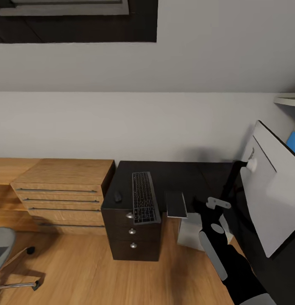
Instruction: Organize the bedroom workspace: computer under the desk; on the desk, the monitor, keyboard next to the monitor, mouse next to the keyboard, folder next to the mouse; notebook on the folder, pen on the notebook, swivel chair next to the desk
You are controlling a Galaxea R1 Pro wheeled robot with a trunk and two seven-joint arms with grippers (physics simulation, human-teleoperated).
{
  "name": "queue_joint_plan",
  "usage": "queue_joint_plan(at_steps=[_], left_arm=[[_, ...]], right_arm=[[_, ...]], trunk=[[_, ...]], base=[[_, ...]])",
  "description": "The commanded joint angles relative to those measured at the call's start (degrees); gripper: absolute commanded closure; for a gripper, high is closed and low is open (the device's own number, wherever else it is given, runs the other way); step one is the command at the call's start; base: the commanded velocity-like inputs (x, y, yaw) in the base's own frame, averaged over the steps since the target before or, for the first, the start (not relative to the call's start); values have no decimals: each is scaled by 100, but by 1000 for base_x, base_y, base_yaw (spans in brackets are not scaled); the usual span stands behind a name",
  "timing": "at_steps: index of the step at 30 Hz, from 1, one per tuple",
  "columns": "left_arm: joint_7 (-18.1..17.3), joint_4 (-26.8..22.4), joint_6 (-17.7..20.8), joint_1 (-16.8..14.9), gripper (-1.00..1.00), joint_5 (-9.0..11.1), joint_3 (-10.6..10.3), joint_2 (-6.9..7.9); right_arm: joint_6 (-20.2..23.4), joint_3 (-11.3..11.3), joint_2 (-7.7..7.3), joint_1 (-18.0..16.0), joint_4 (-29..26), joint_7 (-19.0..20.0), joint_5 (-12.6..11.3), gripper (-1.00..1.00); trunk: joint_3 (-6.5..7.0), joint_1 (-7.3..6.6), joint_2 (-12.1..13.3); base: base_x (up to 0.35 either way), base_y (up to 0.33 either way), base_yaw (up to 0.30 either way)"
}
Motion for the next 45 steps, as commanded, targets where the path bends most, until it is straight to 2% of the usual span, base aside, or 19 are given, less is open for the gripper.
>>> queue_joint_plan(at_steps=[1,15,23,33,45], left_arm=[[47,-3,-13,-3,-100,60,-41,7],[47,-2,-17,-3,-100,60,-37,8],[48,-2,-22,-3,-100,44,-50,13],[48,-2,-24,-3,-100,42,-55,17],[48,-2,-30,-3,-100,43,-53,18]], right_arm=[[27,17,-9,-5,-7,-45,-24,-100],[22,15,-11,-4,-6,-44,-23,-100],[18,30,4,4,-23,-53,-23,-100],[19,31,-2,12,-14,-47,-24,-100],[18,29,-2,12,11,-29,-32,-100]], trunk=[[-6,3,-3],[-6,3,-3],[-6,3,-3],[-2,3,-3],[52,3,-3]], base=[[313,0,-144],[111,0,-234],[22,0,-36],[199,0,-13],[21,0,-178]])
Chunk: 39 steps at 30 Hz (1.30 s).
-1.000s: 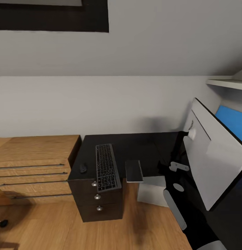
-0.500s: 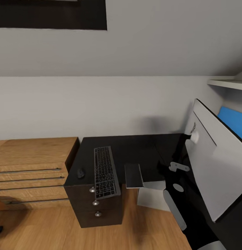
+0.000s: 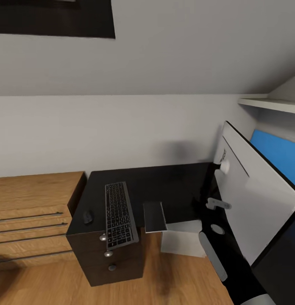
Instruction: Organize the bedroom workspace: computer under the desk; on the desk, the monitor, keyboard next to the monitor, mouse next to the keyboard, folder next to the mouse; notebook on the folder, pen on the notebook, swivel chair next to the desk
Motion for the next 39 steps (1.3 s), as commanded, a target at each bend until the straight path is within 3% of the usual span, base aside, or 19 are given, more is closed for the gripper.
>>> queue_joint_plan(at_steps=[1,13,18,25,29,34,39], left_arm=[[47,-4,-15,-2,-100,60,-43,6],[48,-10,-76,-2,-100,60,-30,15],[38,-12,-820,-2,-100,60,-42,15],[30,-36,-946,-2,-100,60,-50,7],[30,-57,-956,-2,-100,60,-53,6],[30,-72,-958,-2,-100,60,-59,6],[30,-74,-956,-2,-100,60,-58,6]], right_arm=[[27,20,-7,-6,2,-45,-25,-100],[21,16,-7,-6,57,-45,-17,-100],[19,16,-8,-6,71,-25,-16,-100],[-12,21,-38,-6,312,-4,-2,-100],[-279,16,-41,-6,496,186,14,-100],[-791,16,-43,-6,742,603,220,-100],[-904,22,-42,-6,783,706,468,-100]], trunk=[[-1,0,-4],[63,0,-4],[86,0,-4],[110,0,-4],[118,0,-4],[120,0,-4],[120,0,-4]], base=[[2,0,-218],[0,0,-237],[0,0,-256],[0,0,-269],[0,0,-280],[0,0,-282],[0,0,-90]])
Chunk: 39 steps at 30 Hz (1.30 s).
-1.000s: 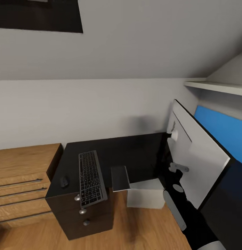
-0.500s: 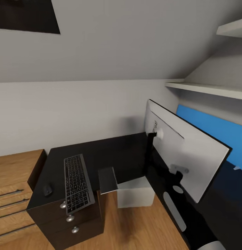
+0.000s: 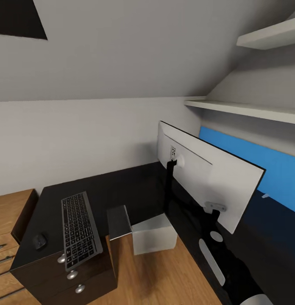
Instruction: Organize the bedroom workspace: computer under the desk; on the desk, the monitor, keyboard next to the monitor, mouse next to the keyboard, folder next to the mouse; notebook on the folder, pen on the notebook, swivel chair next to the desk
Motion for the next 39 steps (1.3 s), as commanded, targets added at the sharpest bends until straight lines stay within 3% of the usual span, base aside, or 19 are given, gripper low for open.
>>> queue_joint_plan(at_steps=[1,18,24,28,39], left_arm=[[44,1,-27,-4,-100,60,-46,6],[59,20,-19,-4,-100,53,-48,-10],[61,27,-18,-4,-100,51,-48,-12],[61,35,-13,-4,-100,51,-48,-12],[61,42,3,-4,-100,51,-52,-13]], right_arm=[[7,23,-8,-5,-4,-41,-16,-100],[-7,-28,-39,-12,746,917,38,-100],[-11,-35,-41,-14,854,933,39,-100],[-371,-30,-38,-45,1385,933,39,-100],[-419,-31,-41,-49,1436,933,39,-100]], trunk=[[-6,0,-4],[-6,0,-4],[-6,0,-4],[-6,0,-4],[-6,0,-4]], base=[[0,0,-29],[115,0,-5],[97,-61,0],[109,-74,0],[161,-37,0]])
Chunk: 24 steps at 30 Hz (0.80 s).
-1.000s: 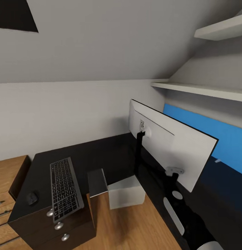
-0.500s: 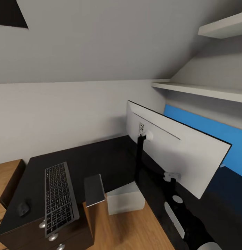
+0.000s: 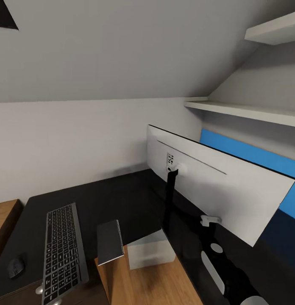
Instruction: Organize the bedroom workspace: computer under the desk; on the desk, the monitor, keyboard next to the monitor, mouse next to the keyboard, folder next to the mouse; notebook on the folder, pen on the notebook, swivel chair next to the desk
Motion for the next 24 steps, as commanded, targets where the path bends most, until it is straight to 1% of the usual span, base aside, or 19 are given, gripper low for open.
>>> queue_joint_plan(at_steps=[1,8,14,17,20,24], left_arm=[[48,17,-10,-4,-100,60,-49,0],[53,22,-5,-4,-100,61,-50,5],[53,22,-5,-4,-100,60,-50,-1],[54,22,-5,-4,-100,66,-50,-1],[53,22,-2,-4,-100,67,-50,-1],[53,23,-2,-4,-100,68,-50,-1]], right_arm=[[-41,36,6,-6,6,-53,-52,-100],[-328,99,36,-6,-30,-84,-46,-100],[-361,107,86,-6,-34,-97,-46,-100],[-371,111,138,-6,-26,-98,-39,-100],[-373,115,157,-6,-16,-99,-36,-100],[-374,116,163,-6,-10,-101,85,-100]], trunk=[[-6,1,-4],[-6,1,-4],[-6,1,-4],[-6,1,-4],[-6,1,-4],[-6,1,-4]], base=[[13,-4,0],[3,-1,0],[0,0,16],[0,0,170],[0,0,256],[0,0,272]])
